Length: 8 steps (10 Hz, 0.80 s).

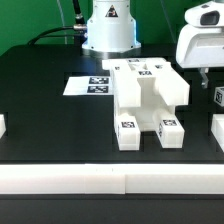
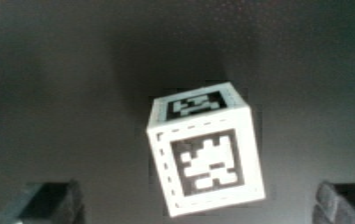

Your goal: Assemble chair

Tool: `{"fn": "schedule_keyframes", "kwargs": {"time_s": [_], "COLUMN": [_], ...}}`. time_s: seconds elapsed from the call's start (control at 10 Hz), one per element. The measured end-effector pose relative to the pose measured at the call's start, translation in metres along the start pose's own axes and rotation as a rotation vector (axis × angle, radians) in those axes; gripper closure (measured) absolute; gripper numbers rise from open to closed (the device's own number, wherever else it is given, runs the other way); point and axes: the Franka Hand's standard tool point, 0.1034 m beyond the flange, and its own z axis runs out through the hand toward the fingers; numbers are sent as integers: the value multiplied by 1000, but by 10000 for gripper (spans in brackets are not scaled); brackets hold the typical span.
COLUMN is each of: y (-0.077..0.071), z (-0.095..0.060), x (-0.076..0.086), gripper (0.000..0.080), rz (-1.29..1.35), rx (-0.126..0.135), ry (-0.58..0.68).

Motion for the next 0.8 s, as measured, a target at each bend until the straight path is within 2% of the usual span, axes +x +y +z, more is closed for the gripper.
{"fn": "schedule_keyframes", "kwargs": {"time_s": [0.3,0.5,0.7,0.8], "y": [3,4,4,4], "z": [17,18,19,18], "x": [-3,-4,-4,-4], "gripper": [151,151,409,409], "rz": [-1,-1,-1,-1], "rx": [-14,-15,-16,-15], "ry": [-13,-14,-15,-15]}}
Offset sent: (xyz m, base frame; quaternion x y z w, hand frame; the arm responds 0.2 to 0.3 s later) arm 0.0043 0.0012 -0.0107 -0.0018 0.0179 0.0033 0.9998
